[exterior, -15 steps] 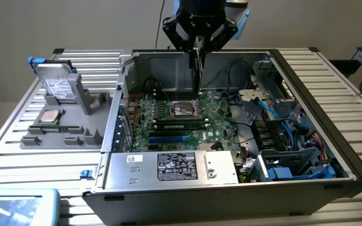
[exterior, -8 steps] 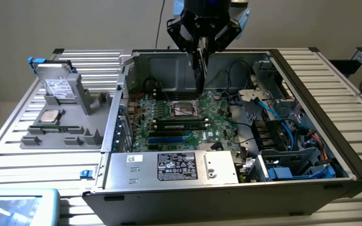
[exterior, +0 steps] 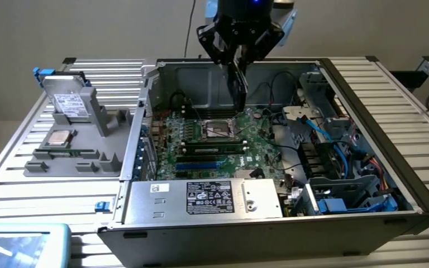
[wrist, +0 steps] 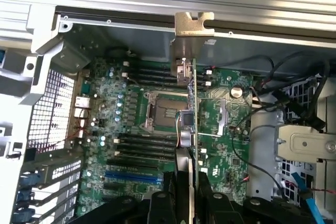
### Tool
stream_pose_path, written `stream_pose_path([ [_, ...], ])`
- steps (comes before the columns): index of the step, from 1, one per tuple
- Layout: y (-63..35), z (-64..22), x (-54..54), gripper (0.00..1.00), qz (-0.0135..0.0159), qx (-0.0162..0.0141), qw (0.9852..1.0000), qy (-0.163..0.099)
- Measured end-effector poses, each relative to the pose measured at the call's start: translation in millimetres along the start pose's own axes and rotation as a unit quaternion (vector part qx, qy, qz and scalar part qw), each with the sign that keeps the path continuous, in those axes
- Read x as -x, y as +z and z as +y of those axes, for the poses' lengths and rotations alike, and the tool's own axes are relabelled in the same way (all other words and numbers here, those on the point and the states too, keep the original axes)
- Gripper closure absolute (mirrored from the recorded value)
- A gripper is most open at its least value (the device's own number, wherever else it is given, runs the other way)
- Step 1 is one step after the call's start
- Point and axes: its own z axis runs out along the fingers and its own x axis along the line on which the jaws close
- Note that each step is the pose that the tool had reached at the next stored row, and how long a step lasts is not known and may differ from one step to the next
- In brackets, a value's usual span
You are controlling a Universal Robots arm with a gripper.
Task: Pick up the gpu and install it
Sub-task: 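Insert the gpu into the slot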
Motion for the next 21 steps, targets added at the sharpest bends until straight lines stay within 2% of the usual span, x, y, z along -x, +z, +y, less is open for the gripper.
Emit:
stream_pose_path([
  [5, 0.9, -0.1, 0.0, 0.72, 0.0056, 0.0002, 0.999, -0.045],
  [10, 1.9, -0.3, 0.0, 0.72, 0.0113, 0.0004, 0.9959, -0.09],
  [13, 2.0, -0.3, 0.0, 0.72, 0.0148, 0.0004, 0.993, -0.117],
  [16, 2.4, -0.3, 0.0, 0.72, 0.0181, 0.0005, 0.9895, -0.144],
  [21, 3.2, -0.4, 0.0, 0.72, 0.0237, 0.0006, 0.9819, -0.188],
])
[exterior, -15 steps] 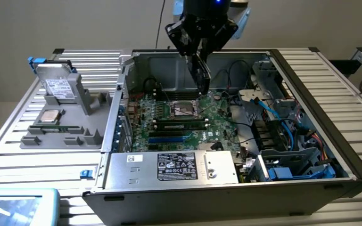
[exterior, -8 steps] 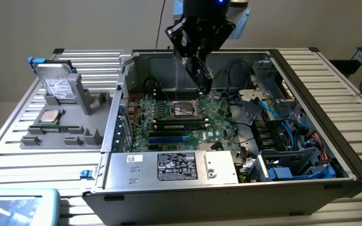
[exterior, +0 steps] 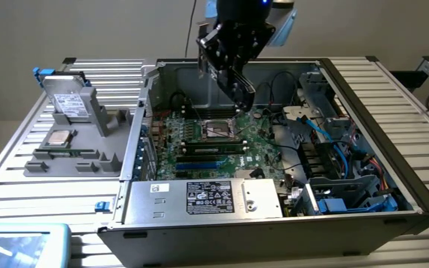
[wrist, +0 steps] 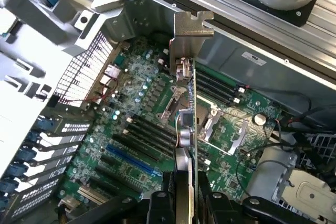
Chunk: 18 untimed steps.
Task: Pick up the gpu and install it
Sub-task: 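Insert the gpu into the slot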
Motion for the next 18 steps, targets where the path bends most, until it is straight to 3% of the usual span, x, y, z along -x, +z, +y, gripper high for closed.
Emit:
stream_pose_path([
  [5, 0.6, -0.1, 0.0, 0.72, 0.0057, 0.0001, 0.999, -0.045],
  [9, 1.0, -0.1, 0.0, 0.72, 0.0101, 0.0001, 0.9966, -0.081],
  [14, 1.6, -0.2, 0.0, 0.72, 0.0154, 0.0001, 0.9919, -0.126],
  [18, 2.0, -0.3, 0.0, 0.72, 0.0198, 0.0, 0.9866, -0.162],
])
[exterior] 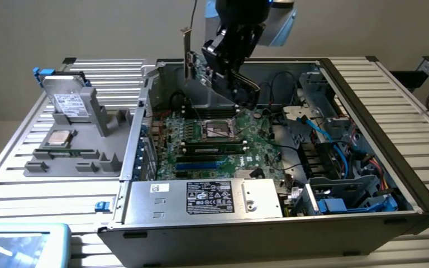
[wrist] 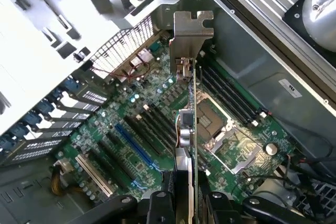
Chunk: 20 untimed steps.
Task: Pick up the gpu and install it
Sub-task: 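Insert the gpu into the slot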
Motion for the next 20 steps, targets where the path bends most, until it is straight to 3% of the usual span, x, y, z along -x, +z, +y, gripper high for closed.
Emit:
stream_pose_path([
  [5, 0.5, -0.1, 0.0, 0.72, 0.0054, -0.0001, 0.999, -0.045],
  [10, 0.9, -0.1, 0.0, 0.72, 0.0107, -0.0003, 0.9959, -0.09],
  [16, 1.3, -0.2, 0.0, 0.72, 0.0169, -0.0007, 0.9895, -0.144],
  [20, 1.5, -0.3, 0.1, 0.72, 0.0206, -0.0016, 0.9835, -0.18],
])
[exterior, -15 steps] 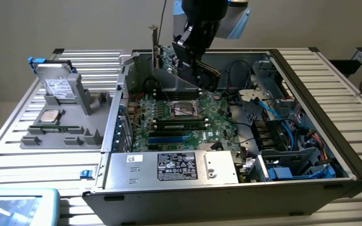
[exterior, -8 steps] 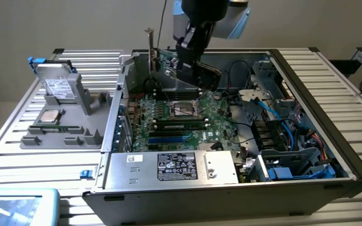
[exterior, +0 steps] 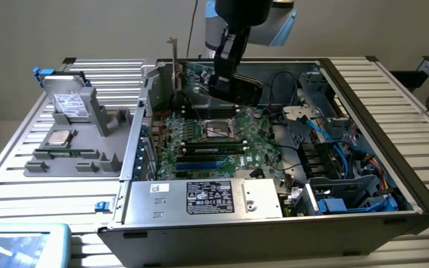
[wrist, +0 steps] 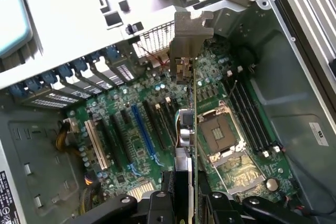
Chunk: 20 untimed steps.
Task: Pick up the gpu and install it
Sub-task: 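Insert the gpu into the slot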
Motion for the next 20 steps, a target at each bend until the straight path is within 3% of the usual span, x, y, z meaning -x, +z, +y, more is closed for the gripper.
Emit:
stream_pose_path([
  [6, 0.2, 0.1, -0.1, 0.72, 0.0043, -0.005, 0.9985, -0.054],
  [14, 1.1, -0.1, 0.0, 0.72, 0.0081, -0.0198, 0.9935, -0.111],
  [17, 1.6, -0.1, 0.0, 0.72, 0.0123, -0.0244, 0.9909, -0.132],
  [20, 2.2, -0.2, 0.0, 0.72, 0.0209, -0.0277, 0.9883, -0.149],
])
